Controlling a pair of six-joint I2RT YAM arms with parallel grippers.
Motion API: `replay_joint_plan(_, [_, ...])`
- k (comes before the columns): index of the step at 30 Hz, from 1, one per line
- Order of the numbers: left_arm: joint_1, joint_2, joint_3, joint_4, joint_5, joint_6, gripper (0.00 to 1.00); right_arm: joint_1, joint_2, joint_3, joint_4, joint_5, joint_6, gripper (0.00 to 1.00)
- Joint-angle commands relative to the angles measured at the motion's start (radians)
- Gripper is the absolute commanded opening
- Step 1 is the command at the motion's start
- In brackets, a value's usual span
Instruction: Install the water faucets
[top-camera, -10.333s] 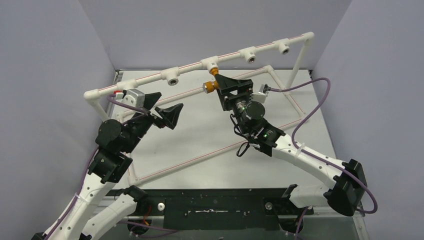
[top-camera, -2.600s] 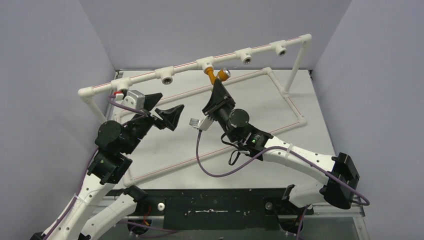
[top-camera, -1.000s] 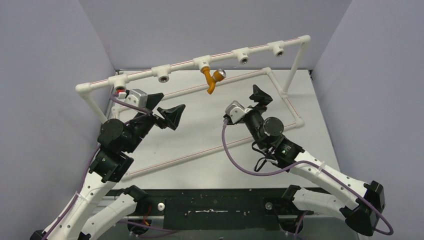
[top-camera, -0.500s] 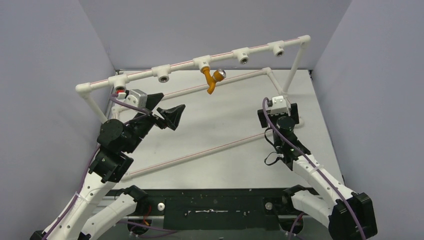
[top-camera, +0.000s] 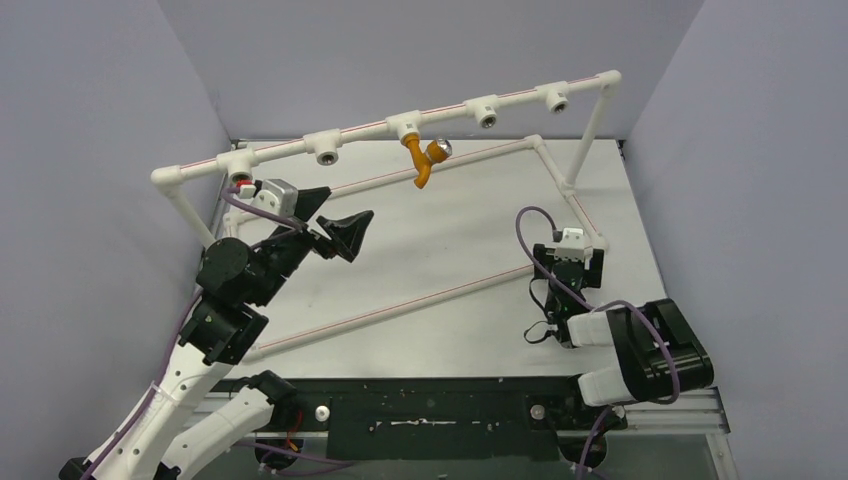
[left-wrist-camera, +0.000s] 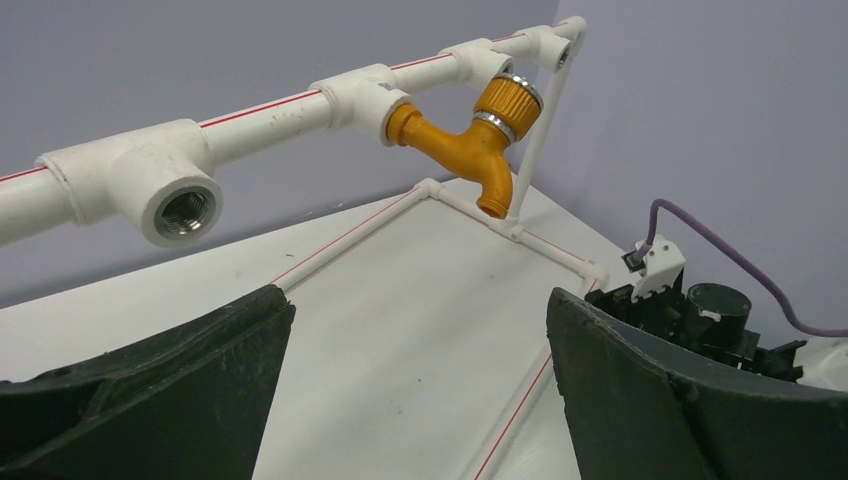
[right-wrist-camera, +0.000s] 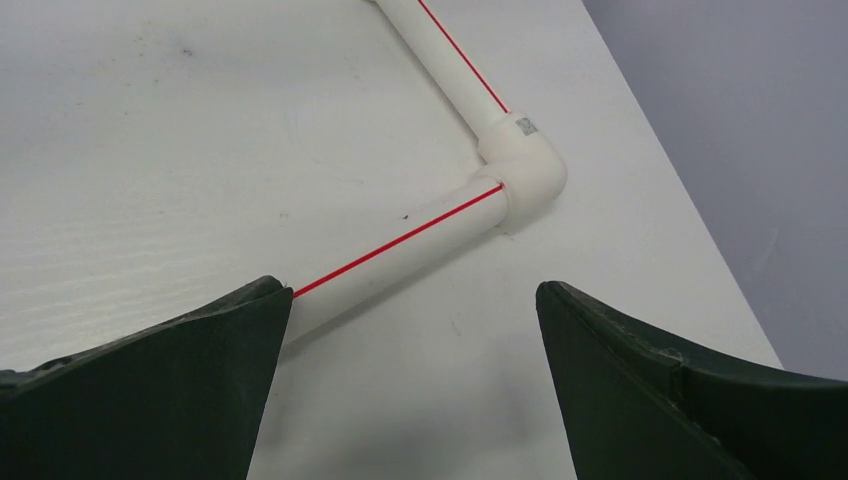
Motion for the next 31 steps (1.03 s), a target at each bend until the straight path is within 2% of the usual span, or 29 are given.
replay_joint_plan(1, [-0.017, 0.001, 0.024, 0.035, -0.008, 0.019, 0.97, -0.083, 0.143, 0.006, 0.374, -0.073, 0.079, 1.0])
replay_joint_plan(5, [-0.018, 0.003, 0.022, 0.033, -0.009, 0.021, 0.97, -0.143, 0.278, -0.024, 0.556, -0.156, 0.106, 1.0])
replay_joint_plan(6, [-0.018, 0.003, 0.023, 0.033, -0.007, 0.02, 0.97, -0.144, 0.254, -0.005, 0.459, -0.195, 0.107, 1.0])
replay_joint_plan(8, [-0.018, 0.001, 0.026, 0.034, 0.006, 0.017, 0.97, -0.15, 0.274, 0.0, 0.499, -0.24, 0.085, 1.0])
replay_joint_plan(14, [-0.018, -0.009, 0.024, 0.037, 0.006, 0.015, 0.97, -0.156, 0.264, 0.042, 0.395, -0.247, 0.095, 1.0])
replay_joint_plan(25, [-0.02, 0.007, 0.025, 0.03, 0.0, 0.021, 0.97, -0.168, 0.27, 0.056, 0.379, -0.268, 0.096, 1.0])
replay_joint_plan(28, [-0.019, 0.01, 0.024, 0.032, 0.0, 0.02, 0.97, -0.207, 0.277, 0.088, 0.32, -0.345, 0.118, 1.0])
replay_joint_plan(31, [-0.018, 0.016, 0.026, 0.031, 0.002, 0.02, 0.97, -0.209, 0.266, 0.067, 0.346, -0.349, 0.112, 1.0])
